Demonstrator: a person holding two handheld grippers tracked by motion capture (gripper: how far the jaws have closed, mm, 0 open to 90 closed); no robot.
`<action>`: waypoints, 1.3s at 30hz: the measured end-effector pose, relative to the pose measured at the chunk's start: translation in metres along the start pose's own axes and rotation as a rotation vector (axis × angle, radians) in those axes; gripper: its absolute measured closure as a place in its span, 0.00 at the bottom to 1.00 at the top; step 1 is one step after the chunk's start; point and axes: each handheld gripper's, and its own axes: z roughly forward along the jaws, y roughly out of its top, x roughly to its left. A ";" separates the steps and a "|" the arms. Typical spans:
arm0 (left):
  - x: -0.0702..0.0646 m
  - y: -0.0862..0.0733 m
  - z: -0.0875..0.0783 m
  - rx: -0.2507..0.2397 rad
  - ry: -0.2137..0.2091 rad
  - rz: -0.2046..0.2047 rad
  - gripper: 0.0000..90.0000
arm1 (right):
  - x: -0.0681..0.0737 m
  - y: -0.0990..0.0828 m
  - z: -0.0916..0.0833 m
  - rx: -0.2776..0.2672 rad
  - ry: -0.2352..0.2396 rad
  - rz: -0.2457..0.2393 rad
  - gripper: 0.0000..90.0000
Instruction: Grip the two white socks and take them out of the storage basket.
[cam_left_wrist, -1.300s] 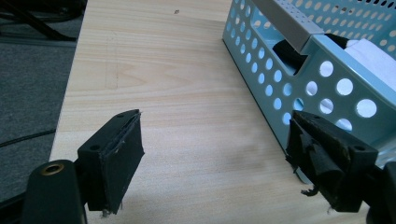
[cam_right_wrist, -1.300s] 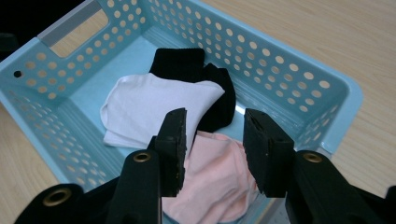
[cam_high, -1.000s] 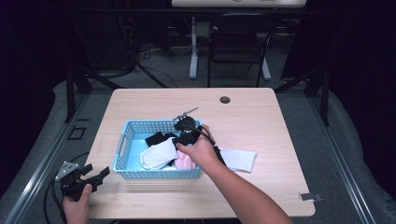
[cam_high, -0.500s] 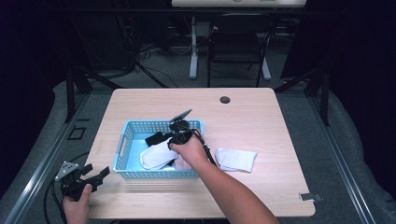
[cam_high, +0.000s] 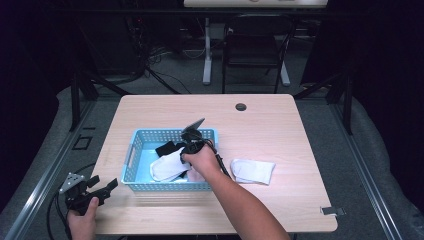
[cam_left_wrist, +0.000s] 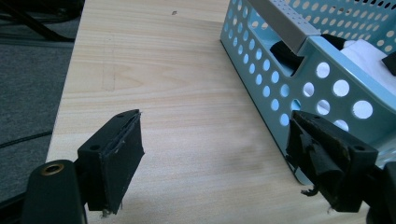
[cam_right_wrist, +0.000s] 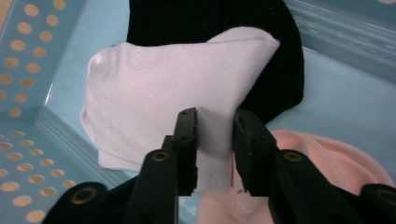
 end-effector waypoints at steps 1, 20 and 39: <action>0.000 0.000 0.000 0.000 0.000 0.000 0.21 | 0.000 0.000 0.000 0.000 0.004 -0.001 0.84; 0.000 0.000 0.000 0.001 0.000 -0.001 0.21 | 0.044 -0.022 -0.045 -0.291 -0.019 -0.326 0.97; 0.000 0.000 0.000 0.007 0.003 0.002 0.21 | 0.067 -0.061 -0.111 -0.563 -0.050 -0.527 0.98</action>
